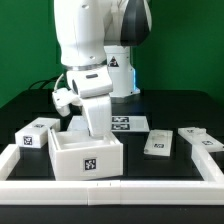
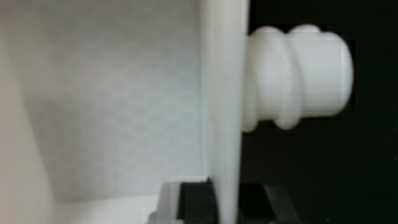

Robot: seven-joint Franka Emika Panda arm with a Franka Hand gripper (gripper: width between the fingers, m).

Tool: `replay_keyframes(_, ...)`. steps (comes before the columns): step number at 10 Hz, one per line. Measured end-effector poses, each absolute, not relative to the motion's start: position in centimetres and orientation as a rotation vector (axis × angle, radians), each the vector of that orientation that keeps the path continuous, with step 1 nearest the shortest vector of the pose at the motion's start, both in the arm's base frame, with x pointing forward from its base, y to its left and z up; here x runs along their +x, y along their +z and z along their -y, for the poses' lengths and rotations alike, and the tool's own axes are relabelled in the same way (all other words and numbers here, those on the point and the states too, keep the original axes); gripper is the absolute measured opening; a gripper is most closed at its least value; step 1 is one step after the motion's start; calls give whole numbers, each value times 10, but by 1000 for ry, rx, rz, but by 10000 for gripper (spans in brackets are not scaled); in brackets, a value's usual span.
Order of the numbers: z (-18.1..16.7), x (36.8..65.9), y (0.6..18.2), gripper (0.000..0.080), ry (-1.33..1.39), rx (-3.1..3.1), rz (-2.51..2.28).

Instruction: Assemble cabinet

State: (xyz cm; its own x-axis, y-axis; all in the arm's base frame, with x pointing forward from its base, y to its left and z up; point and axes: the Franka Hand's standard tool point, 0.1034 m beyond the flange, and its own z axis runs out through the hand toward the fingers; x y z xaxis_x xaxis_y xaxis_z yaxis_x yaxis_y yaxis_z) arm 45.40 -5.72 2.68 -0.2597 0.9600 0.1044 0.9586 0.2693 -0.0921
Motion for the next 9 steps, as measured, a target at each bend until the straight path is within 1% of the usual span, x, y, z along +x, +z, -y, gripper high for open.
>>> replay_keyframes(1, 54, 454, 27, 40, 15, -1847, 2368)
replay_keyframes(4, 11, 461, 28, 41, 8, -1975, 2259)
replay_keyframes(7, -39, 490, 30, 41, -33, -2063, 2186)
replay_keyframes(9, -53, 504, 31, 41, -50, -2108, 2149)
